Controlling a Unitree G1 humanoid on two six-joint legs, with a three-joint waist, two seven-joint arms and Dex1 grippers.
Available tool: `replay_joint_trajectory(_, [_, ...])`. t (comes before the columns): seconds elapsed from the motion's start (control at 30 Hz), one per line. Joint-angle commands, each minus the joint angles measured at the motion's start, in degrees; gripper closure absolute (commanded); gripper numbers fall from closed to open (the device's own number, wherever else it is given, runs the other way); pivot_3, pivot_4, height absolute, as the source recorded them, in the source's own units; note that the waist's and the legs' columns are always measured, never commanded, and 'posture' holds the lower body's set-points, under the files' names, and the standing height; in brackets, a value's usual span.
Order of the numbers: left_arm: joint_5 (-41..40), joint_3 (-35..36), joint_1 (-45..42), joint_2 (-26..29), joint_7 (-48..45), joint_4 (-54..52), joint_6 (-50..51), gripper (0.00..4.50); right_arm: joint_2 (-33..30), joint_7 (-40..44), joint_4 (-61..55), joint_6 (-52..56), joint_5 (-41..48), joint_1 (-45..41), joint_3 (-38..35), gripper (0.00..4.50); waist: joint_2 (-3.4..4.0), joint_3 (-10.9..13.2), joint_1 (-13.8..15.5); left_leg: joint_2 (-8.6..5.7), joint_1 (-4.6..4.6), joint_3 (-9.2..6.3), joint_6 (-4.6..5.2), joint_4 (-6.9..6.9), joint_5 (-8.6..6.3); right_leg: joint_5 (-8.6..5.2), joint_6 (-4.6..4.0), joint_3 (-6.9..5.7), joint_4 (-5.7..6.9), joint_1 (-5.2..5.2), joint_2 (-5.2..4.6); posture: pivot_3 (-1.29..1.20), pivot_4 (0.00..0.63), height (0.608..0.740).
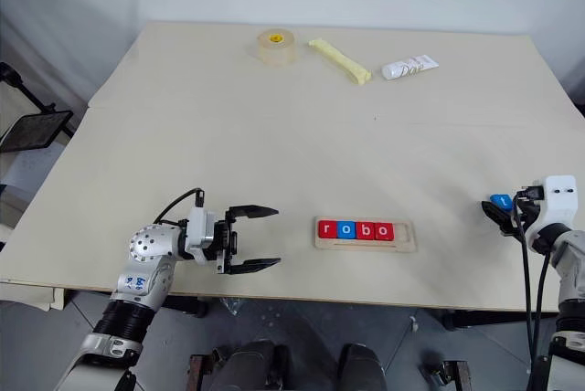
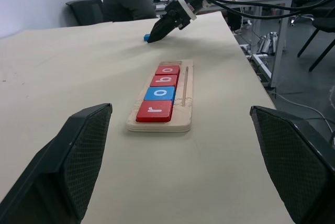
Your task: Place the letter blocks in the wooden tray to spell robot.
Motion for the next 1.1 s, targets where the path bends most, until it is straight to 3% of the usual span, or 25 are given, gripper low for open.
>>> replay_joint_trajectory(0.03, [-0.23,0.4,0.38,0.44,0.39,-1.91,-0.28,0.0,-0.34,-1.94,-0.06,-0.43,-0.22,0.53,-0.33,2.36,0.0,0.0,0.04,0.0,0.0,0.0,0.0,0.0,0.0,0.0,0.0,0.0,0.0,0.0,0.0,0.0,0.15,0.74])
replay_joint_trajectory(0.1, [-0.23,0.36,0.32,0.4,0.33,-1.78,-0.46,0.0,-0.36,-2.99,-2.76,0.02,0.24,1.76,-1.16,3.02,0.0,0.0,0.12,0.0,0.0,-0.01,0.0,0.0,0.0,0.0,0.0,-0.01,0.0,0.0,0.0,0.0,0.15,0.74])
replay_joint_trajectory(0.37, [-0.65,0.38,0.05,0.68,-0.47,-1.27,-0.64,0.0,3.48,-9.87,-33.57,11.99,4.66,15.67,-5.16,3.03,0.03,-0.01,0.12,0.0,-0.06,-0.06,0.0,-0.06,0.0,0.0,0.0,-0.03,0.01,-0.07,-0.01,0.0,0.15,0.74])
replay_joint_trajectory(0.6, [-1.39,0.48,-0.48,1.0,-1.92,-0.56,-0.46,0.0,15.22,-20.79,-60.82,23.04,8.73,26.5,-5.91,3.03,0.04,-0.01,0.2,0.0,-0.05,-0.06,-0.01,-0.08,0.0,0.0,0.0,0.01,0.01,-0.09,0.0,0.0,0.15,0.74])
replay_joint_trajectory(0.77, [-1.71,0.71,-1.02,1.12,-2.83,-0.07,-0.26,0.0,19.59,-23.56,-67.05,25.86,8.88,30.46,-4.29,3.03,0.05,-0.02,0.16,-0.07,-0.05,-0.08,-0.01,-0.09,0.0,0.0,0.0,0.08,0.02,-0.1,-0.01,0.0,0.15,0.74])
replay_joint_trajectory(0.97, [-1.59,0.84,-1.68,0.99,-3.19,0.53,-0.23,0.0,20.56,-24.59,-66.26,24.83,8.33,30.68,-3.95,3.03,0.06,-0.02,0.09,-0.07,-0.03,-0.04,-0.01,-0.11,0.0,0.0,0.0,0.1,0.06,-0.15,0.01,0.0,0.15,0.74])
replay_joint_trajectory(1.1, [-1.48,0.71,-1.77,0.79,-3.06,0.55,-0.26,0.0,19.48,-22.79,-65.89,23.84,8.63,31.32,-4.04,1.71,0.06,-0.02,0.13,-0.07,-0.03,-0.03,-0.01,-0.11,0.0,0.0,0.0,0.1,0.08,-0.15,0.0,0.0,0.15,0.74])
